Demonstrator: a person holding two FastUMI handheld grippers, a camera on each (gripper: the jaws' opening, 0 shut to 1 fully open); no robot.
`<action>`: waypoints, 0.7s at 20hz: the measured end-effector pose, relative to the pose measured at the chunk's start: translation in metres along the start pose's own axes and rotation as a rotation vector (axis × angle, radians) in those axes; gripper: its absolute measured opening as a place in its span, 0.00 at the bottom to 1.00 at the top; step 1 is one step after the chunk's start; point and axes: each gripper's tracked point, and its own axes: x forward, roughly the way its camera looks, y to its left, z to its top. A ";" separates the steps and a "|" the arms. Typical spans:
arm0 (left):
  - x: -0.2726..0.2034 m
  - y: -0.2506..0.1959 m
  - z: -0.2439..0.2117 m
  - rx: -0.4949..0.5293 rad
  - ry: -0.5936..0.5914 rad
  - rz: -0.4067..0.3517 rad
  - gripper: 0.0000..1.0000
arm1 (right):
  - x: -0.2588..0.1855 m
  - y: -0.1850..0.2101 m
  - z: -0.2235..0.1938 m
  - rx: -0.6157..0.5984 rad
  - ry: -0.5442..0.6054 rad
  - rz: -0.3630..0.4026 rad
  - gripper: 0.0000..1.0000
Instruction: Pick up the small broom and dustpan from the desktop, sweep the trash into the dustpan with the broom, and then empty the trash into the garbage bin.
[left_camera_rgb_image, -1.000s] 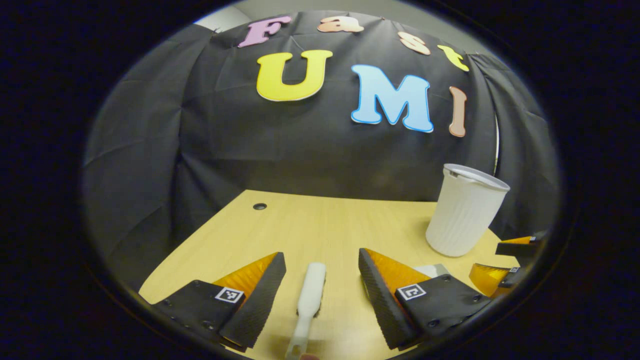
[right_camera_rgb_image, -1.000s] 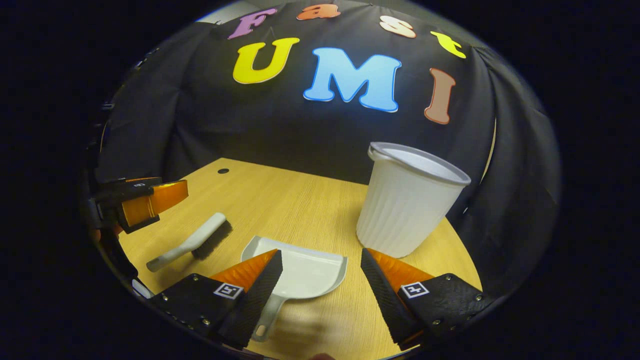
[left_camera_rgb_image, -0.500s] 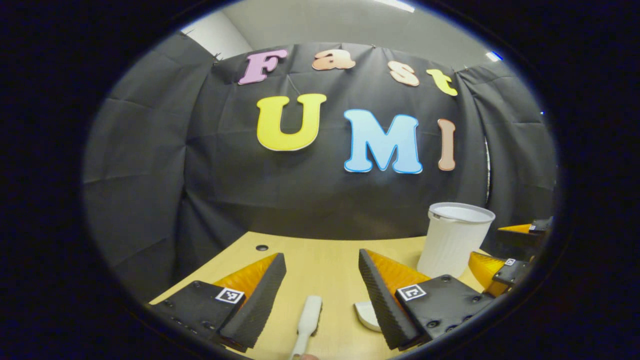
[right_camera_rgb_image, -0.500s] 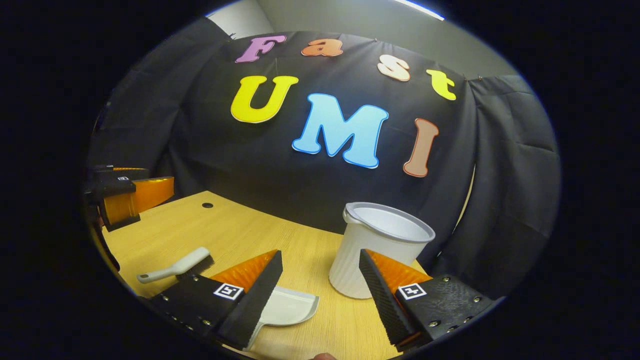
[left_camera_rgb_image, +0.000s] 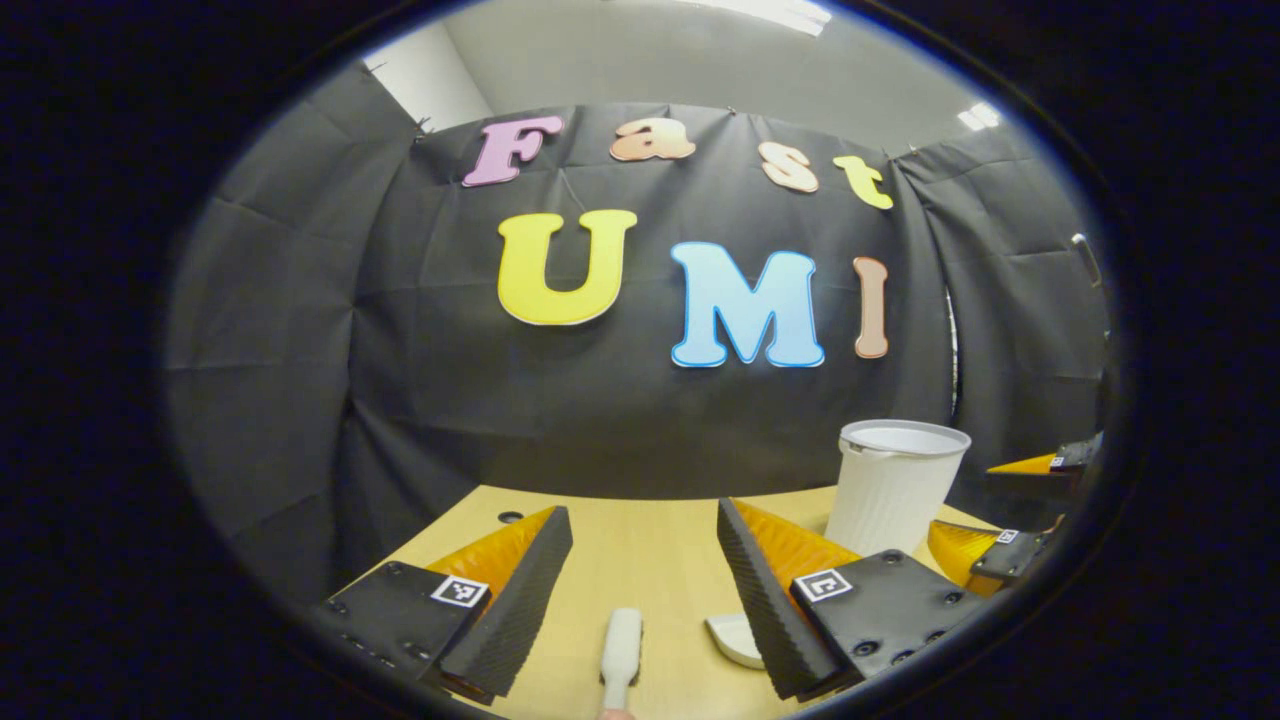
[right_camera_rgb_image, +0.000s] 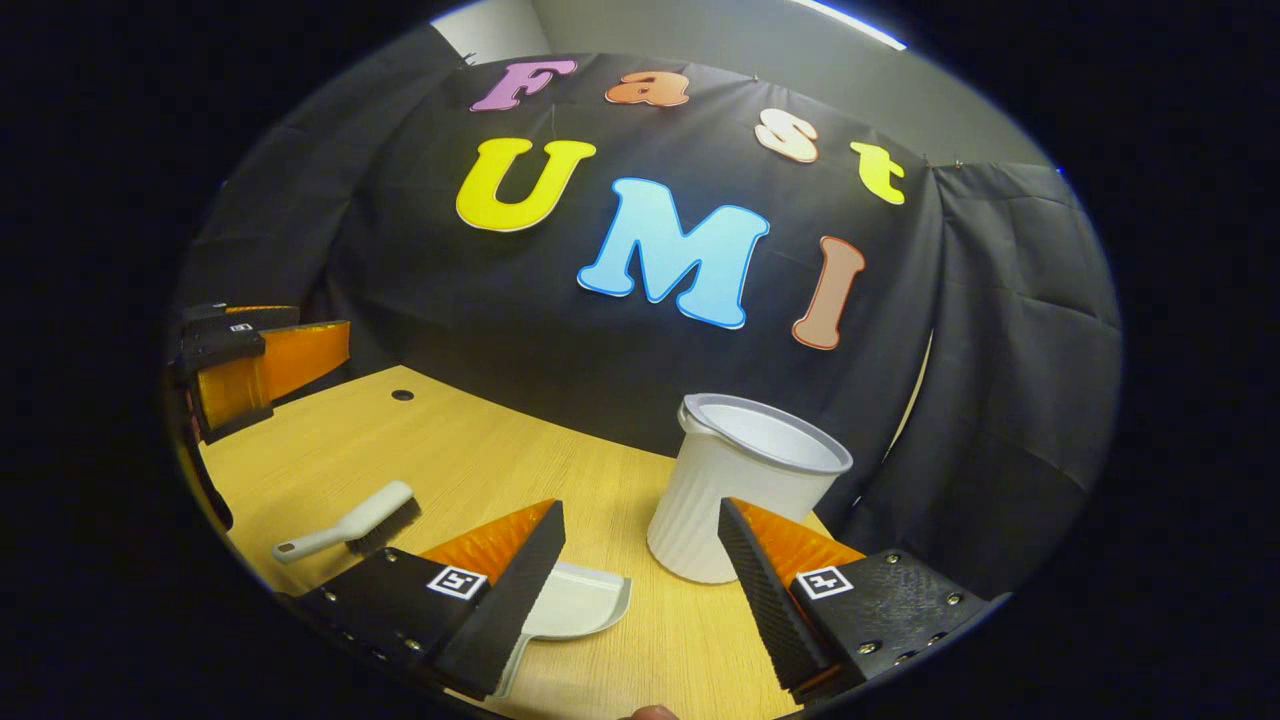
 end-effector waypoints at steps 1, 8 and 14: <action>-0.001 -0.003 0.000 0.000 -0.005 -0.001 0.96 | -0.003 -0.003 0.005 0.009 -0.021 -0.008 0.96; 0.000 -0.022 0.013 0.027 -0.042 0.022 0.95 | -0.002 -0.028 0.013 0.084 -0.074 -0.004 0.96; -0.007 -0.083 0.021 0.052 -0.070 0.069 0.94 | -0.006 -0.086 0.010 0.108 -0.154 0.075 0.96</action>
